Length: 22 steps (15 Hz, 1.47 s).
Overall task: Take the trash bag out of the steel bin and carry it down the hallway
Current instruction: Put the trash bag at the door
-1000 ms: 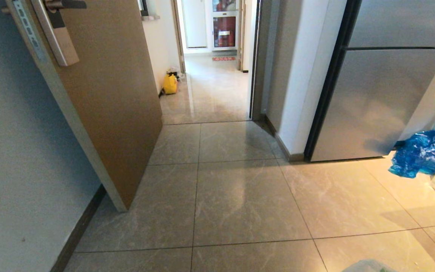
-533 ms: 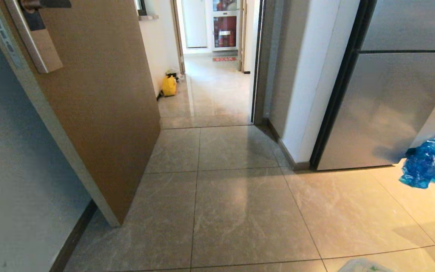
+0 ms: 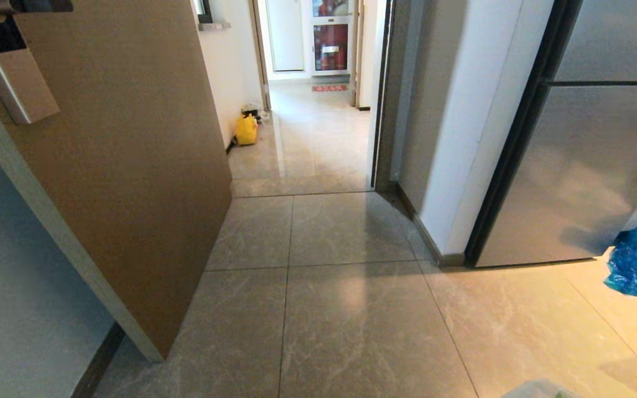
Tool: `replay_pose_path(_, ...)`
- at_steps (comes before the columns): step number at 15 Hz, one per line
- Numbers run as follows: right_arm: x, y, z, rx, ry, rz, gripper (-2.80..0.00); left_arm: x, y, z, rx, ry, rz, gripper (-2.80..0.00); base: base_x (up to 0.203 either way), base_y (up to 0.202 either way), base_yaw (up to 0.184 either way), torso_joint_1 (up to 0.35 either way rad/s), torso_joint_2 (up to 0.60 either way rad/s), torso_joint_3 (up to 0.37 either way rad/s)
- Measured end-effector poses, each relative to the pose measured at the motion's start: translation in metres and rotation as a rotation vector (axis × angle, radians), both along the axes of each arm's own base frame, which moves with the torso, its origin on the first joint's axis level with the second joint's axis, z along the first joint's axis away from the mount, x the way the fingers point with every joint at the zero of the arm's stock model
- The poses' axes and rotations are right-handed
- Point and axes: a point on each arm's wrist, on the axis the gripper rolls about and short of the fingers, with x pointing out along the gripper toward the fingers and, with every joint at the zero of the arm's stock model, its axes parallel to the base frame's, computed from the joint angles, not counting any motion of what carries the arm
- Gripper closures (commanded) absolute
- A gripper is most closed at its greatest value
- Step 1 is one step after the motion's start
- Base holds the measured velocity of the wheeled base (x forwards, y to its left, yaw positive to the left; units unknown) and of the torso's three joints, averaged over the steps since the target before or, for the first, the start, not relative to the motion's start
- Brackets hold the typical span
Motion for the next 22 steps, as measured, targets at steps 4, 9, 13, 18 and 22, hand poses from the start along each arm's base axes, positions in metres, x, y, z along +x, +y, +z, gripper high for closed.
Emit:
replay_pose_path(4, 0.0, 0.0, 0.0, 0.0, 0.0, 0.001, 0.0, 0.0, 0.0, 0.0, 0.0, 0.0, 0.0, 0.0, 0.196, 0.0, 0.001, 0.004, 0.0, 0.003)
replay_pose_path(9, 0.0, 0.0, 0.0, 0.0, 0.0, 0.0, 0.0, 0.0, 0.0, -0.0001, 0.0, 0.001, 0.0, 0.0, 0.191, 0.0, 0.001, 0.003, 0.0, 0.003)
replay_pose_path(13, 0.0, 0.0, 0.0, 0.001, 0.0, 0.0, 0.0, 0.0, 0.0, -0.0001, 0.0, 0.001, 0.0, 0.0, 0.189, 0.0, 0.001, 0.0, 0.0, 0.0)
replay_pose_path(18, 0.0, 0.0, 0.0, 0.001, 0.0, 0.001, 0.0, 0.0, 0.0, -0.0001, 0.0, 0.0, 0.0, 0.0, 0.194, 0.0, 0.0, 0.002, 0.0, 0.002)
replay_pose_path(22, 0.0, 0.0, 0.0, 0.001, 0.0, 0.0, 0.0, 0.0, 0.0, -0.0001, 0.0, 0.001, 0.0, 0.0, 0.191, 0.0, 0.0, 0.004, 0.0, 0.0)
